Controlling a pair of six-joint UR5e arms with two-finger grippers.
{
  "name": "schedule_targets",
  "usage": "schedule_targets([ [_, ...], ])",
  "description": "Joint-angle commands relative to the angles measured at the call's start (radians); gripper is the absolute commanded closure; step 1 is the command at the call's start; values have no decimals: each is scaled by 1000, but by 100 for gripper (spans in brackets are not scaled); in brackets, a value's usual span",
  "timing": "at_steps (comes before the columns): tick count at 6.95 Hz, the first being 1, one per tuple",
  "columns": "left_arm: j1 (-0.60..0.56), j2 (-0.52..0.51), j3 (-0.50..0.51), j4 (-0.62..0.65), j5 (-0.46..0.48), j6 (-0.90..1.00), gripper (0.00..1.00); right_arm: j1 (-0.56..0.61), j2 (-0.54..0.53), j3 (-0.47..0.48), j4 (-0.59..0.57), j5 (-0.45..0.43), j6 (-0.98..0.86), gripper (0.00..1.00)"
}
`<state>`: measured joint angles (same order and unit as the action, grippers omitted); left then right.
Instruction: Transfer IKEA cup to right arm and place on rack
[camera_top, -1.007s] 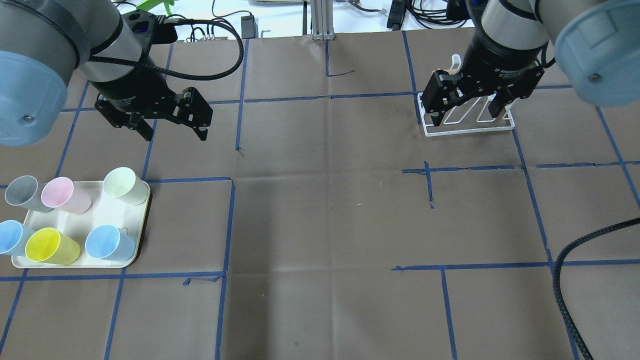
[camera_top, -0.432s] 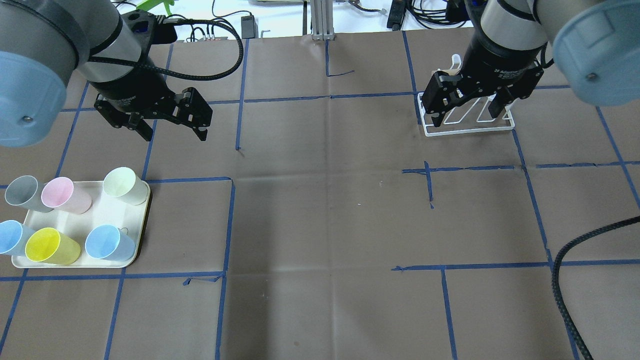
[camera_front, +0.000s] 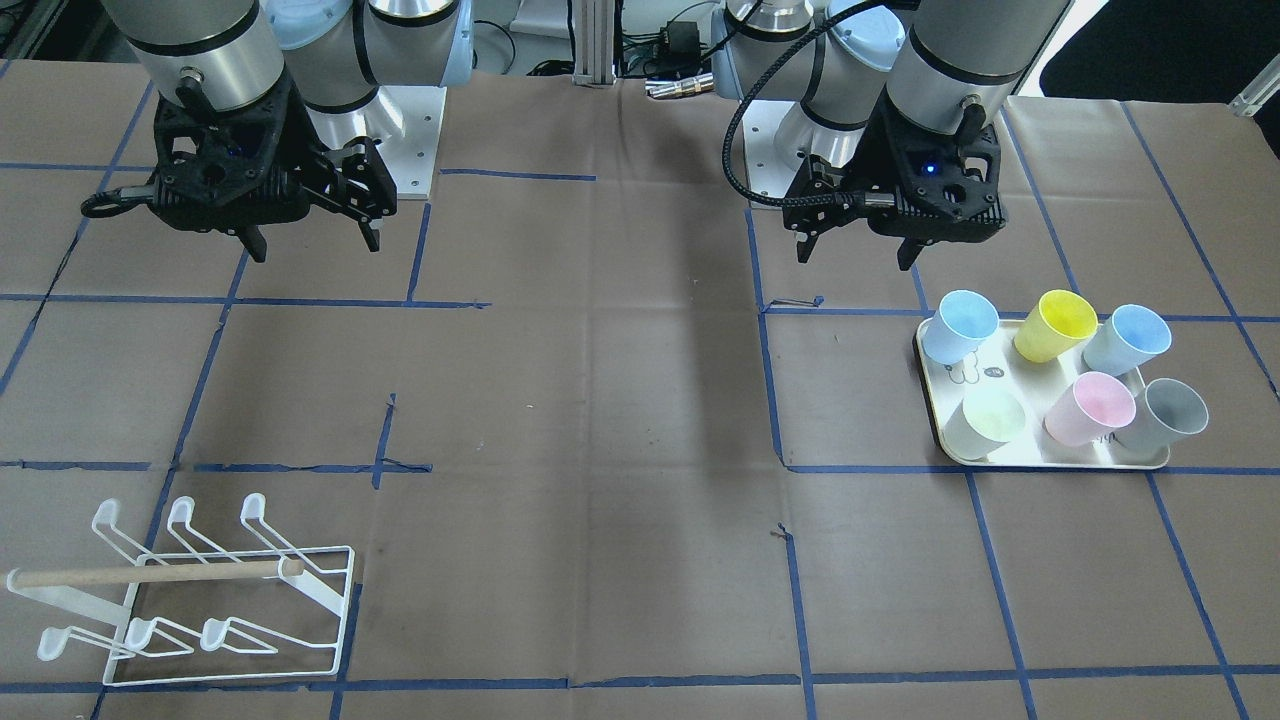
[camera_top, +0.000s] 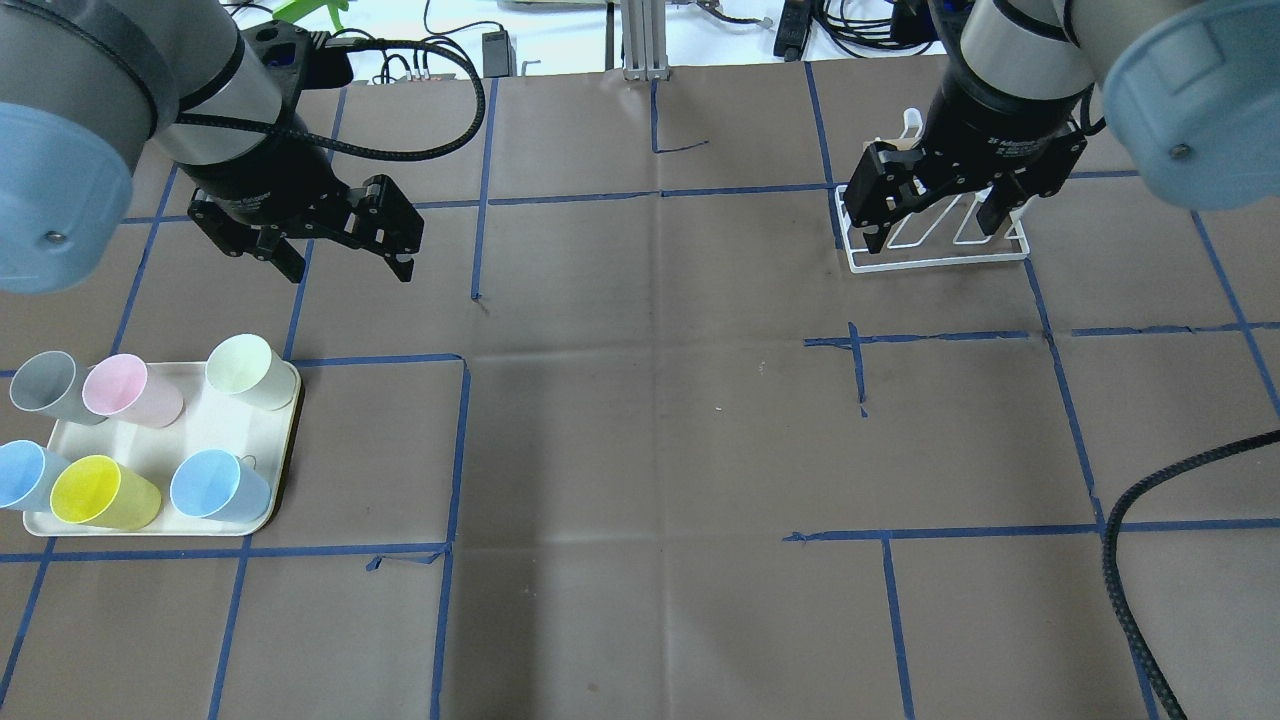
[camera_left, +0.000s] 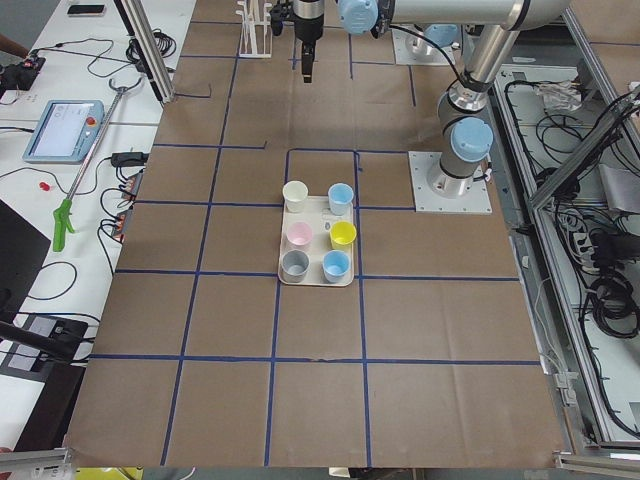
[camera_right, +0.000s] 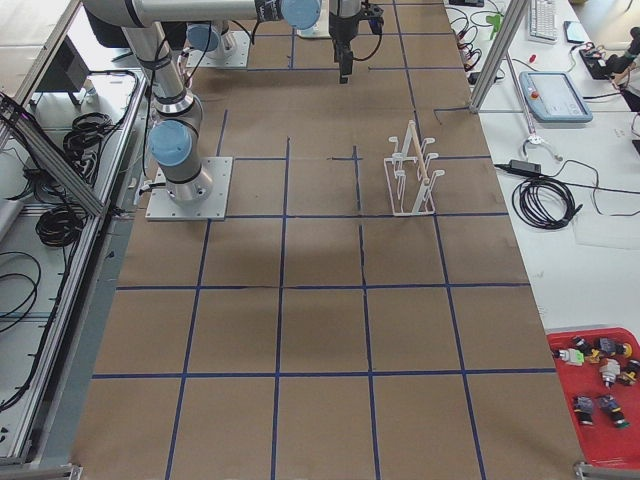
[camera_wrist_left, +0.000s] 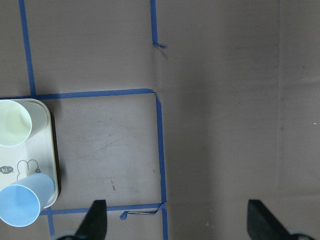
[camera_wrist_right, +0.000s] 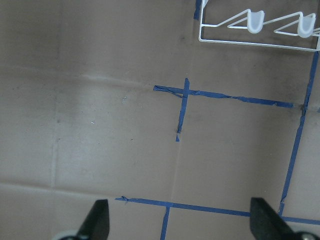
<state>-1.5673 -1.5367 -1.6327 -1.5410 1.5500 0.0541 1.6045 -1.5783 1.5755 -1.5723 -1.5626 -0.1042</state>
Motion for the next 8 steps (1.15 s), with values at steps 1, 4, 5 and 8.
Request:
schedule_targets([
  [1,10,1,-18,11,2,3,0,0,0,-2,0,-1,0,0],
  [4,194,-13,-32,28,-1,134,0,0,-2,3,0,-1,0,0],
  [5,263,-19,-36,30,-1,212,0,0,-2,4,1,-1,0,0],
  [8,375,-66,-42,65,-1,361,0,0,-2,4,1,-2,-2,0],
])
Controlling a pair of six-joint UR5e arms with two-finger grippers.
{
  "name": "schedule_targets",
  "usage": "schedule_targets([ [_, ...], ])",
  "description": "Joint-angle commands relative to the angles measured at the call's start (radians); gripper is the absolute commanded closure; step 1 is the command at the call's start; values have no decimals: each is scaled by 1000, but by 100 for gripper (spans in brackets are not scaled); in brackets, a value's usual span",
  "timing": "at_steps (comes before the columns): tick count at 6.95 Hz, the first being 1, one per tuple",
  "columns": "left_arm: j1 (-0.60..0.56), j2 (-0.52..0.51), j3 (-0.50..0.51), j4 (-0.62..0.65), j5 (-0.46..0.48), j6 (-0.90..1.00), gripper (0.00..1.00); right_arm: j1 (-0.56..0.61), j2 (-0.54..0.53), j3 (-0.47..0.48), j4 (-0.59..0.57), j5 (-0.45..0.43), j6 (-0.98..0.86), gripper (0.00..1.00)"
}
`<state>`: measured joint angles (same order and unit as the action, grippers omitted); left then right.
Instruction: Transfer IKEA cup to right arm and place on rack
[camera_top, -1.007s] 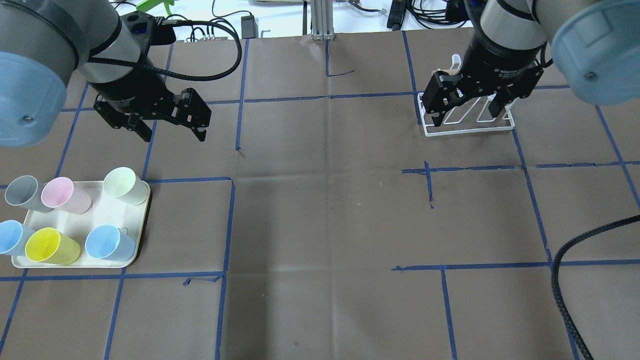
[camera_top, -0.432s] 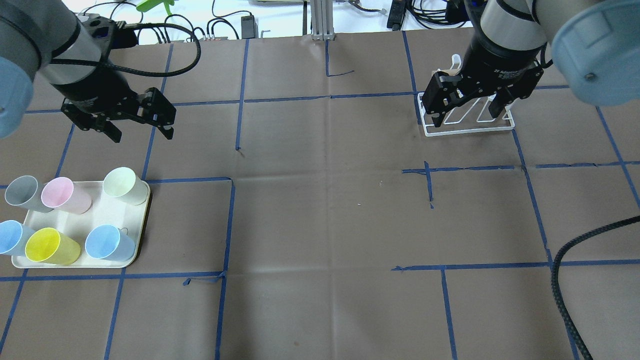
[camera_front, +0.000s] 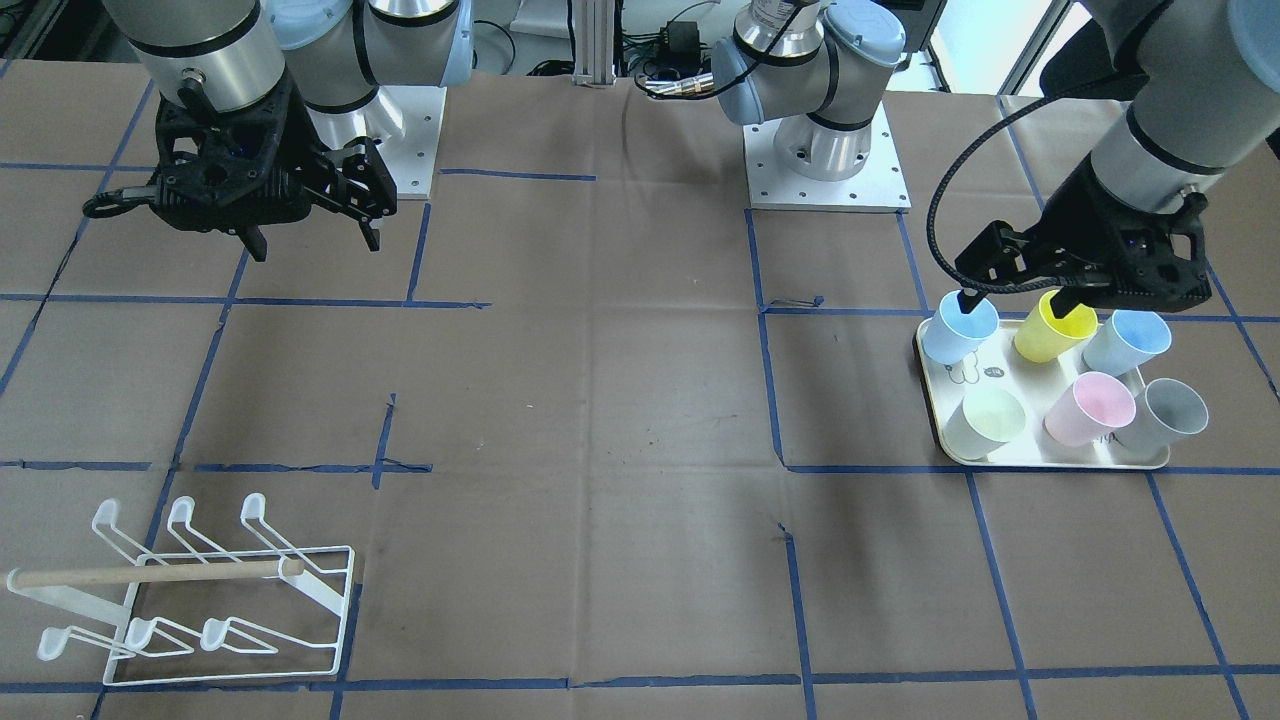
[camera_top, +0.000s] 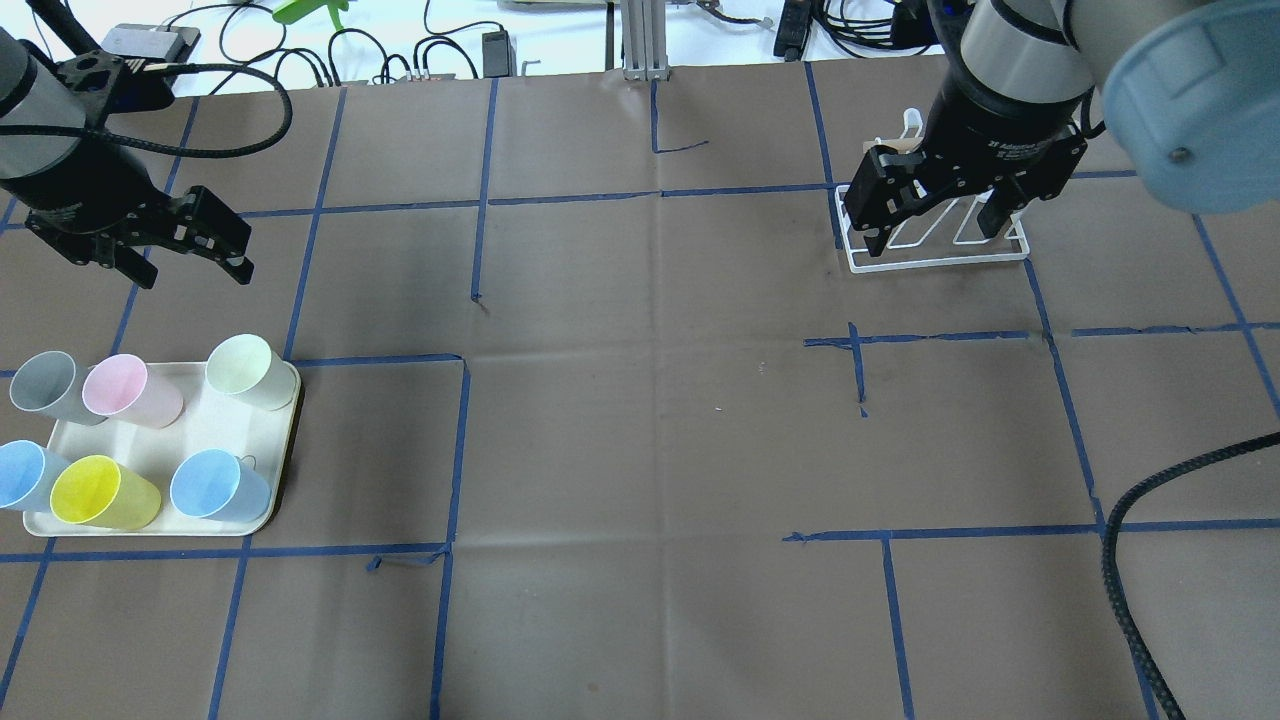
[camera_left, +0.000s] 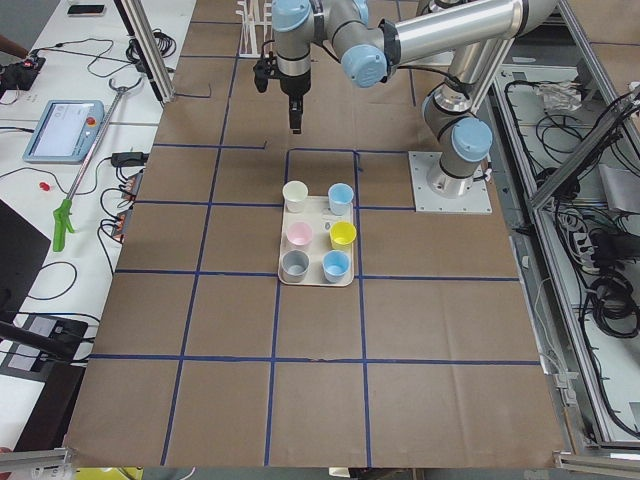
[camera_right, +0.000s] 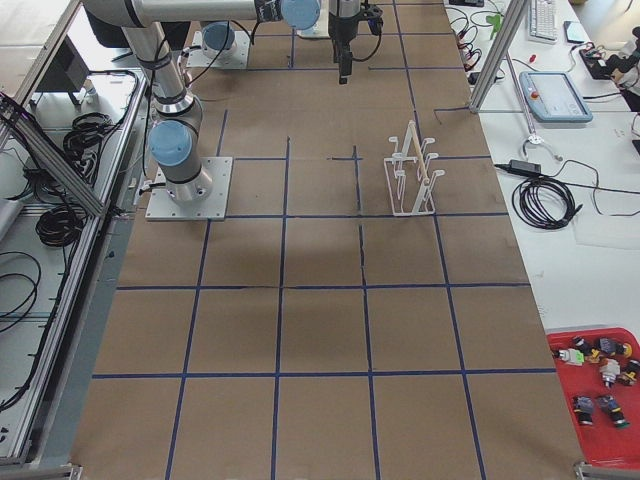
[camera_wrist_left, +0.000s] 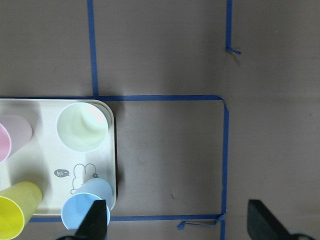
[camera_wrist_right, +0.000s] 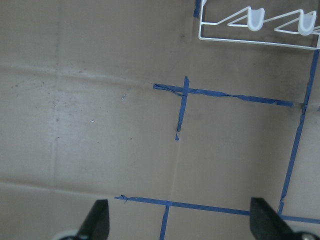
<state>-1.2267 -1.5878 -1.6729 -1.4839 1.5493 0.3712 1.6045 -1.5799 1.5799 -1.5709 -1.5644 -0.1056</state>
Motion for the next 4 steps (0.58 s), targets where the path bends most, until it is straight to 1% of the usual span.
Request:
schedule_targets([
  [1,48,-24,-10,13,0,81,0,0,0,2,0,0,0,0],
  [2,68,-38,-45,58,0,86,0,-2,0,3,0,0,0,0],
  [4,73,-66,-152,228,0,94,0,-2,1,2,0,0,0,0],
])
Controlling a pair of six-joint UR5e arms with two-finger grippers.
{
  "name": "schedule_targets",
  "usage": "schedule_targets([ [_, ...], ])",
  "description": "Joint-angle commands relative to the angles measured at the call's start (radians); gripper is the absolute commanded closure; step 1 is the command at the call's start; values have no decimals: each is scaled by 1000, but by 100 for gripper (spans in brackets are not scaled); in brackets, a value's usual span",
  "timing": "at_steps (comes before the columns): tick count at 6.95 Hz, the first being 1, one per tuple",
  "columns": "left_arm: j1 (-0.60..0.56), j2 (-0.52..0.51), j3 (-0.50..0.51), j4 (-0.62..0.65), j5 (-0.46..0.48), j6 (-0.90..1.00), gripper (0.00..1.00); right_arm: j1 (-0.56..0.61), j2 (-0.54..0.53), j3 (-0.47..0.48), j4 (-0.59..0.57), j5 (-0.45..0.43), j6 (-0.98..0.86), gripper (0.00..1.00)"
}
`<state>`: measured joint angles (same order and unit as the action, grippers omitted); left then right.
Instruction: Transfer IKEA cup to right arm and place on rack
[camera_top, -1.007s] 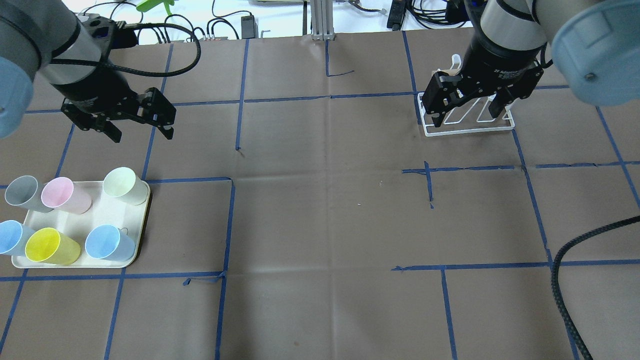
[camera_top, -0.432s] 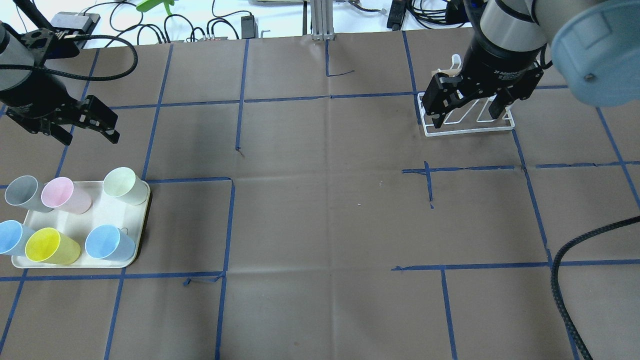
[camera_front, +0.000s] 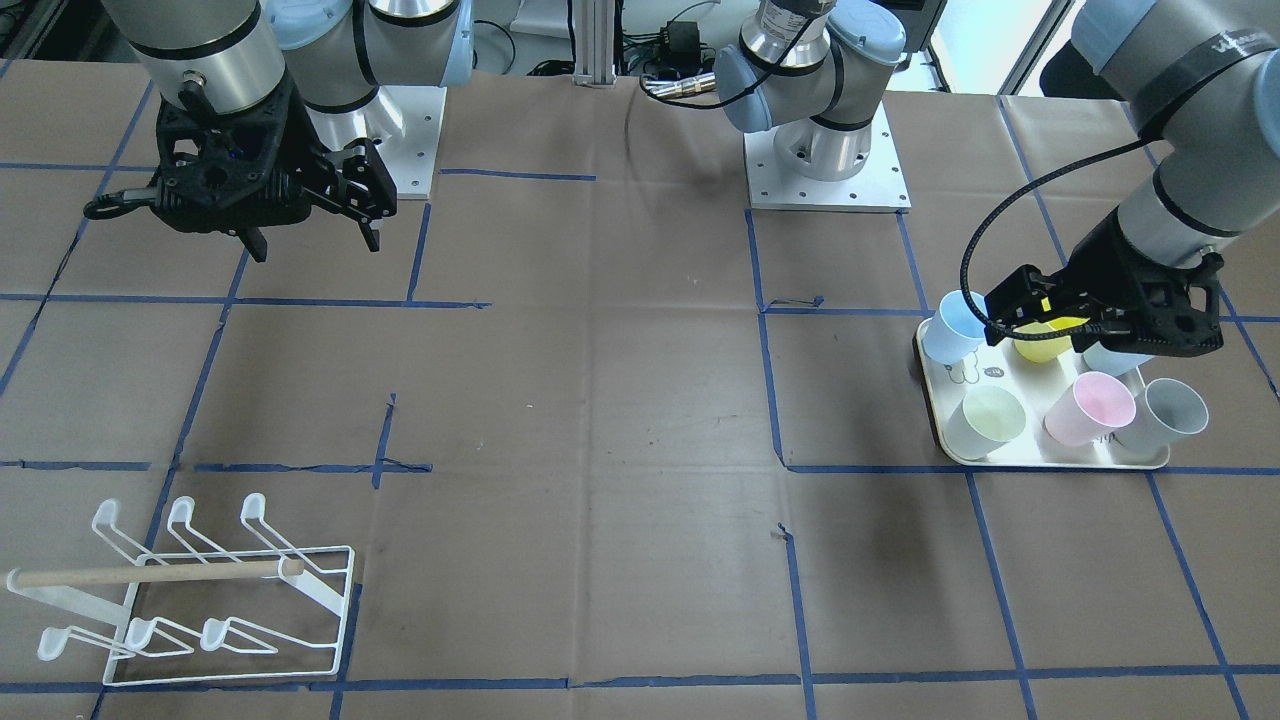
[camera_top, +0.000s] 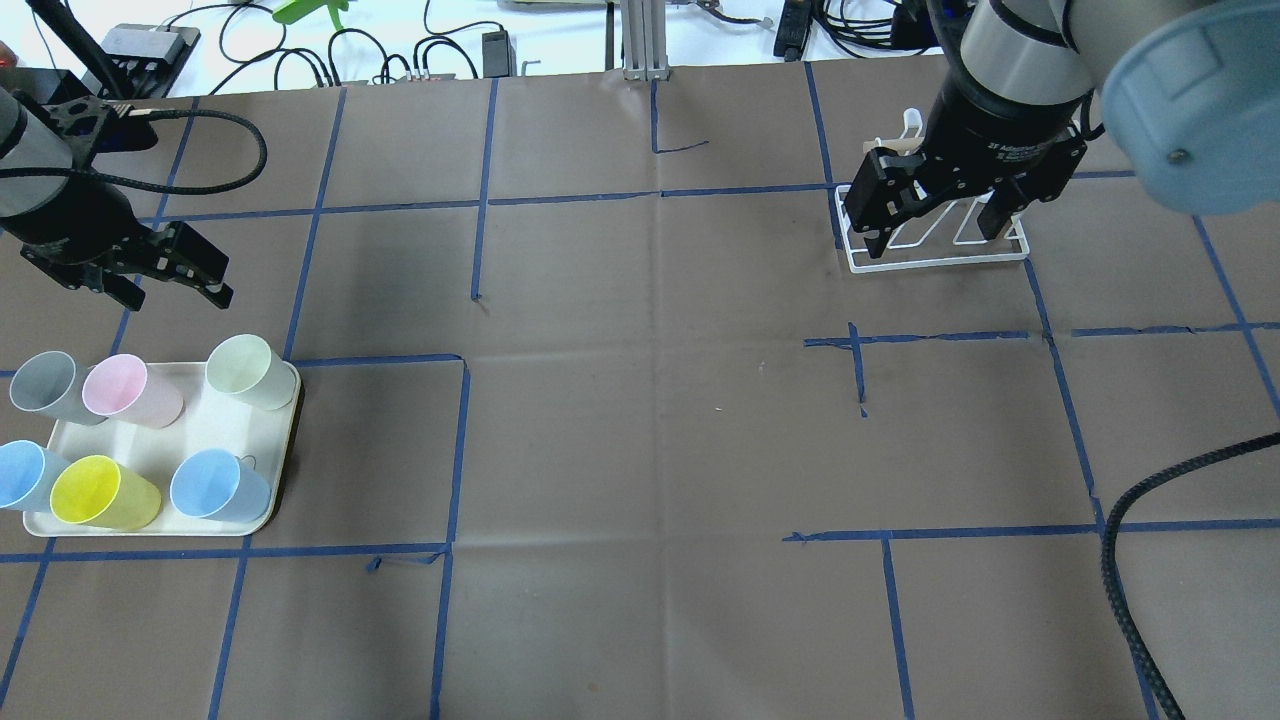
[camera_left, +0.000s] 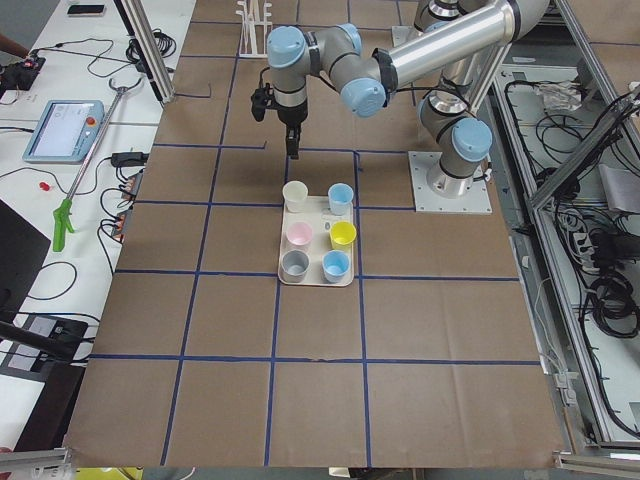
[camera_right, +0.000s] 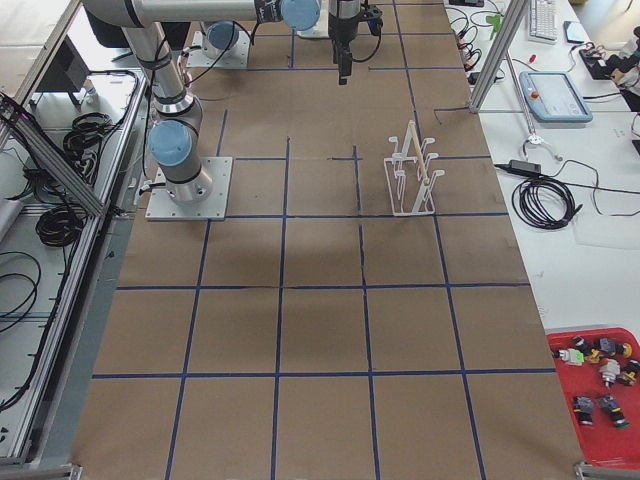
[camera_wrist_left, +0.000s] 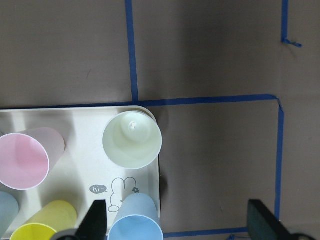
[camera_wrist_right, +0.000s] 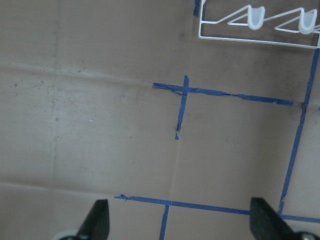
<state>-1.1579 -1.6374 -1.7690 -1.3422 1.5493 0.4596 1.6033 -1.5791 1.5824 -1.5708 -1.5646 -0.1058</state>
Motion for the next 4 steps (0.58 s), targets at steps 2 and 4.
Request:
schedule_targets([
  [2,4,-62,-131,211,-5,1,0,-3,4,-2,0,0,0,0],
  [4,4,-123,-173,273,-3,1,0,-8,7,-8,-2,0,-2,0],
])
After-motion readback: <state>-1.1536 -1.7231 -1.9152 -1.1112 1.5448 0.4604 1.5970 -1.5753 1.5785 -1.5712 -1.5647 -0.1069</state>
